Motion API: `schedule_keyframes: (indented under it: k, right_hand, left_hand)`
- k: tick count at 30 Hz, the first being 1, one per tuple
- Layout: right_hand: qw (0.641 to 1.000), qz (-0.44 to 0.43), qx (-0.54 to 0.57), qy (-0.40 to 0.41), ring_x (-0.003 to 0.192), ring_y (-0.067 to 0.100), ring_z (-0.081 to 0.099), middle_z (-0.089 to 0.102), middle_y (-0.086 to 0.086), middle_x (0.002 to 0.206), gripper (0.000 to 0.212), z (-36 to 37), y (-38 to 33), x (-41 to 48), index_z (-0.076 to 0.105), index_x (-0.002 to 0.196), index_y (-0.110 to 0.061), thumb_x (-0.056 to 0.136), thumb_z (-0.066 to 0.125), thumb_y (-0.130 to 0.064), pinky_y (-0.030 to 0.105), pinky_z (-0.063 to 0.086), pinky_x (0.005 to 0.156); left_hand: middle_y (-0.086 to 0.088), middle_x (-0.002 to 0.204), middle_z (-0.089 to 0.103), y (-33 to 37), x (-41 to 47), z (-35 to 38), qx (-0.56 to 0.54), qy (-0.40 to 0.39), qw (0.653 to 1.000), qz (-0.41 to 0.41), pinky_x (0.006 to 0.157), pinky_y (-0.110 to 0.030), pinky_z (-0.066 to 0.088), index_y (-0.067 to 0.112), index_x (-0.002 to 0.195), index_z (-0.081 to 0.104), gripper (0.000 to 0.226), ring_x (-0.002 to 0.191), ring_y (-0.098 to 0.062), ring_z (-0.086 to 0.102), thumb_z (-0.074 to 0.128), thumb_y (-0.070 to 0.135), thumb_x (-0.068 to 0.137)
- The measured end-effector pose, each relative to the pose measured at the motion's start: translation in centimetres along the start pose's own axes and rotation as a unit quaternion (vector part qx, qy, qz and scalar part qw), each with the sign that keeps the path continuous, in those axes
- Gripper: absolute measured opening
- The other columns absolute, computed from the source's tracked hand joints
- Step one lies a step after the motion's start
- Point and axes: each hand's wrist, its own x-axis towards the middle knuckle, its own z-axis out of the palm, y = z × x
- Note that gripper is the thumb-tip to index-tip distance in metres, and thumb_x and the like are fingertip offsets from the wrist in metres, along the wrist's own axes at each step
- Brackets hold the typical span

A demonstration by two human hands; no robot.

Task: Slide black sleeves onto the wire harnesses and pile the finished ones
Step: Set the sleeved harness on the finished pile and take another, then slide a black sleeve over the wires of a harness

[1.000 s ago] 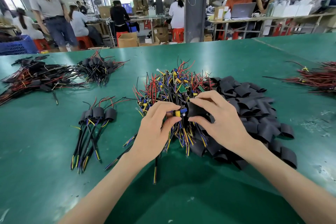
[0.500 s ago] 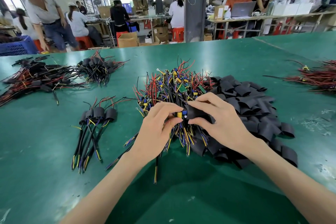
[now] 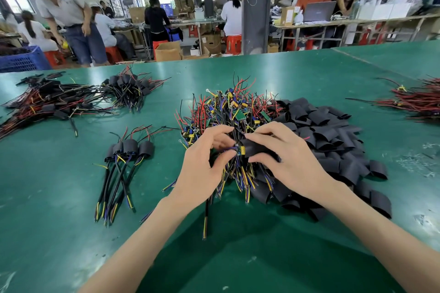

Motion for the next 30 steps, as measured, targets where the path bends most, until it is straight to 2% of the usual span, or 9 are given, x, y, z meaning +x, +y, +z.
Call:
schedule_keyframes:
  k: [5,12,15,19,21,23,25,27,30]
  right_hand:
    - [1.000,-0.002,0.008,-0.012,0.098,0.018,0.055,0.058,0.005,0.106,0.039,0.3,-0.1,-0.3,0.066,0.115,-0.005,0.080,0.069,-0.022,0.029,0.043,0.089]
    - [1.000,-0.009,-0.001,-0.025,0.097,0.018,0.056,0.058,0.006,0.106,0.041,0.5,-0.3,-0.3,0.066,0.115,-0.005,0.079,0.068,-0.025,0.030,0.044,0.087]
    - [1.000,-0.022,-0.003,-0.018,0.103,0.018,0.054,0.059,0.006,0.111,0.046,0.3,-0.6,-0.2,0.063,0.121,-0.006,0.082,0.066,-0.029,0.033,0.044,0.089]
    - [0.995,-0.013,-0.048,0.081,0.113,0.026,0.052,0.057,0.011,0.121,0.042,-0.9,0.1,0.5,0.059,0.125,-0.004,0.092,0.056,-0.029,0.039,0.040,0.099]
    - [0.983,0.050,-0.074,0.157,0.104,0.032,0.053,0.059,0.014,0.112,0.031,-1.8,1.3,0.7,0.061,0.118,-0.002,0.094,0.050,-0.018,0.044,0.042,0.092]
    - [0.966,0.135,-0.133,0.176,0.098,0.037,0.051,0.058,0.017,0.106,0.027,-2.6,2.8,0.6,0.062,0.112,-0.003,0.091,0.047,-0.011,0.047,0.041,0.086]
    - [0.947,0.234,-0.195,0.105,0.105,0.040,0.046,0.057,0.018,0.110,0.028,-2.8,4.6,0.3,0.060,0.115,-0.005,0.089,0.050,-0.011,0.049,0.037,0.089]
    - [0.918,0.327,-0.224,-0.022,0.118,0.038,0.036,0.052,0.015,0.124,0.038,-2.7,5.8,-0.1,0.054,0.126,-0.013,0.089,0.055,-0.019,0.049,0.030,0.096]
    - [0.882,0.371,-0.247,-0.154,0.126,0.034,0.028,0.047,0.008,0.135,0.048,-2.3,6.7,-0.5,0.044,0.136,-0.022,0.090,0.053,-0.028,0.047,0.025,0.100]
  left_hand:
    - [0.012,0.077,0.063,0.0,-0.1,0.1,0.016,0.012,1.000,-0.004,0.080,-0.004,0.038,0.023,0.109,0.051,0.044,0.076,0.001,0.057,0.067,-0.006,0.080]
    - [0.014,0.075,0.063,0.1,-0.3,0.1,0.032,0.008,0.999,0.016,0.077,-0.002,0.037,0.029,0.106,0.050,0.049,0.074,0.005,0.056,0.069,-0.006,0.077]
    - [0.014,0.076,0.062,-0.2,-0.2,0.0,0.047,0.020,0.998,0.026,0.078,-0.002,0.037,0.021,0.104,0.056,0.041,0.076,0.008,0.055,0.069,-0.008,0.077]
    - [0.005,0.083,0.059,-0.6,0.5,-1.6,0.108,0.065,0.990,0.068,0.081,-0.004,0.036,0.016,0.105,0.058,0.034,0.081,0.011,0.051,0.065,-0.005,0.079]
    - [0.001,0.085,0.058,-1.1,1.2,-3.1,0.126,0.117,0.982,0.075,0.081,-0.007,0.037,0.021,0.106,0.054,0.034,0.080,0.007,0.050,0.061,-0.003,0.081]
    - [-0.006,0.085,0.058,-1.7,1.9,-4.8,0.133,0.182,0.972,0.063,0.080,-0.010,0.037,0.022,0.106,0.053,0.034,0.078,0.002,0.050,0.057,-0.003,0.083]
    - [-0.003,0.083,0.055,-2.4,2.5,-6.5,0.136,0.233,0.962,0.039,0.077,-0.008,0.035,0.015,0.109,0.052,0.029,0.077,0.003,0.048,0.053,-0.004,0.086]
    - [0.009,0.080,0.047,-3.4,2.8,-8.1,0.152,0.259,0.954,-0.001,0.074,-0.009,0.035,0.004,0.112,0.050,0.024,0.077,0.000,0.047,0.047,-0.003,0.089]
    - [0.004,0.076,0.045,-5.3,2.6,-10.4,0.229,0.259,0.936,-0.070,0.073,-0.027,0.030,0.001,0.115,0.049,0.028,0.083,-0.024,0.042,0.042,-0.006,0.089]
